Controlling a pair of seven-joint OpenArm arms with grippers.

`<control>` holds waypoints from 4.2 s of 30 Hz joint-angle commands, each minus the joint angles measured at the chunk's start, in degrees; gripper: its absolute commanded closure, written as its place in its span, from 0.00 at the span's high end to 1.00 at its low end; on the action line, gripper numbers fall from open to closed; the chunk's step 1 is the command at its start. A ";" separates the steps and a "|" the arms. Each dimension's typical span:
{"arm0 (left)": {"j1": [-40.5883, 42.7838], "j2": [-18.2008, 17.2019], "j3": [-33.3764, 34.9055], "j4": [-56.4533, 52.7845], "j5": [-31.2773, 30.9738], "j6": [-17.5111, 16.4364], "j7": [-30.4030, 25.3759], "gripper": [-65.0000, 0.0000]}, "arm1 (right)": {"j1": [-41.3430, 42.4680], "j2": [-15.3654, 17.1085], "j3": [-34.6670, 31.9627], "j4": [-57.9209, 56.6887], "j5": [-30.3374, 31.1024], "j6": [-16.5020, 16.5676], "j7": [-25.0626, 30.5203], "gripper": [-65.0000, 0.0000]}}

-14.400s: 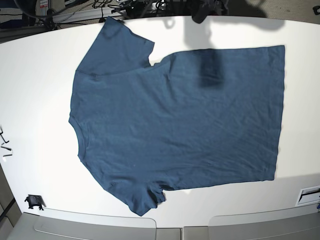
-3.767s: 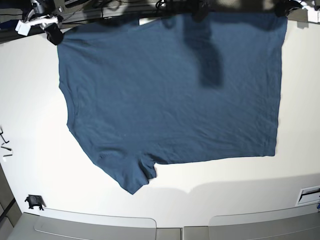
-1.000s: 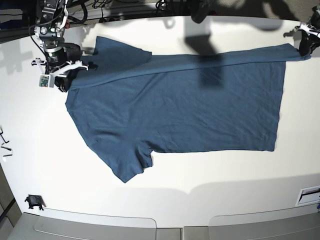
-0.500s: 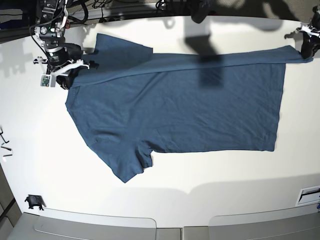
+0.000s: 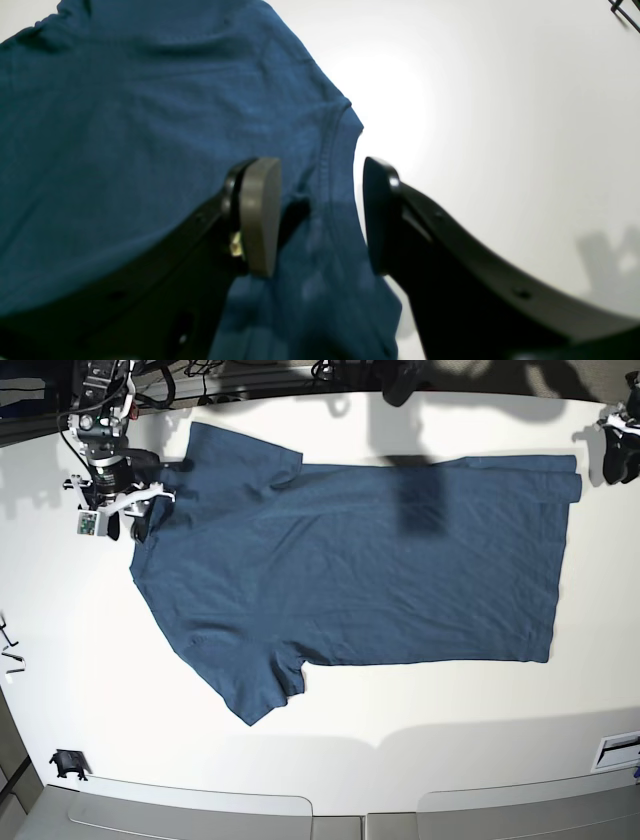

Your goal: Fold the T-shirt properly

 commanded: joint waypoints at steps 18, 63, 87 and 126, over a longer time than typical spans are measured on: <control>0.33 -7.67 -14.75 0.83 -1.18 -0.17 -1.55 0.26 | -7.30 0.66 4.39 0.94 13.22 4.44 -18.25 0.39; 0.28 -7.65 -14.75 0.83 -1.20 -0.17 -1.81 0.26 | -14.84 -9.53 7.76 0.87 25.05 9.97 -14.78 0.39; -1.44 -7.67 -14.75 0.83 -1.18 -0.17 -2.60 0.26 | -14.82 -10.47 7.76 -4.22 29.90 11.89 -18.25 0.39; -1.44 -7.65 -14.75 0.83 -1.18 -0.17 -2.60 0.26 | 14.32 -10.45 5.18 -3.96 27.08 18.25 -14.82 0.00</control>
